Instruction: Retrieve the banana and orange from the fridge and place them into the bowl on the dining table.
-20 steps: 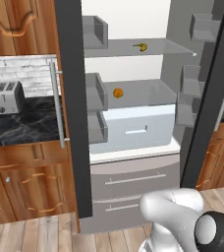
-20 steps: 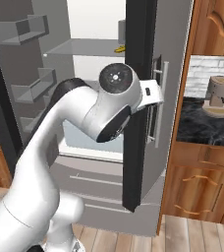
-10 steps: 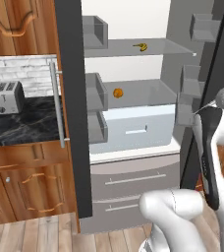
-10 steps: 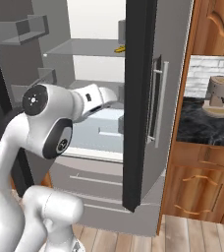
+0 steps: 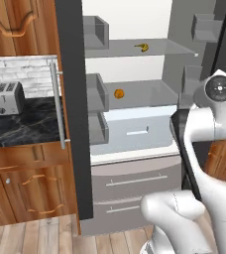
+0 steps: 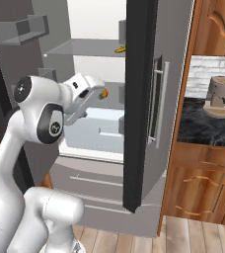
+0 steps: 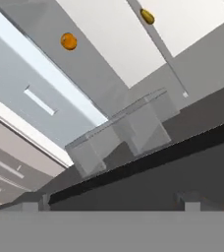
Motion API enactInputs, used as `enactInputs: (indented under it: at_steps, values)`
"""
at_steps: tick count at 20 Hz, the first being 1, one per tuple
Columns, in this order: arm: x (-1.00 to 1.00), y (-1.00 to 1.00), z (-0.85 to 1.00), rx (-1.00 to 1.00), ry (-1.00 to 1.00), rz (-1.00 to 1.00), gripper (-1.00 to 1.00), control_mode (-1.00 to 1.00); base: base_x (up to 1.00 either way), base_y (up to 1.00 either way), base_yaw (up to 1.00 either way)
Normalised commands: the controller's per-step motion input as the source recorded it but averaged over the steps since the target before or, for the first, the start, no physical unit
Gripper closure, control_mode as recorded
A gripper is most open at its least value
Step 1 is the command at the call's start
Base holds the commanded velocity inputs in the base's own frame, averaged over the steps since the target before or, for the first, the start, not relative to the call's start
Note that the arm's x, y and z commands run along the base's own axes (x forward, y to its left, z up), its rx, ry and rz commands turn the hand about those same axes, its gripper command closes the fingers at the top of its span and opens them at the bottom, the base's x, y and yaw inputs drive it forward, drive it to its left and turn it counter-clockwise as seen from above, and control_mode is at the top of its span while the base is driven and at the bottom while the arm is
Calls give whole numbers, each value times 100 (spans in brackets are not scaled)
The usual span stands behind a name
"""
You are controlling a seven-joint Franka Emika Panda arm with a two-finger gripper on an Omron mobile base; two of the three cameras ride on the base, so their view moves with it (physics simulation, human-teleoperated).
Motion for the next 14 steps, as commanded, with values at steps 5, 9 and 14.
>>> enactInputs:
  at_steps: [5, 9, 14]
  values:
    - [63, 5, -1, -19, 5, 0, -100, -100, 0, 0, 0]
    - [67, -2, -16, -11, 1, -1, -100, -100, 0, 0, 0]
    - [86, -17, -28, -9, 2, 0, -100, -100, 0, 0, 0]
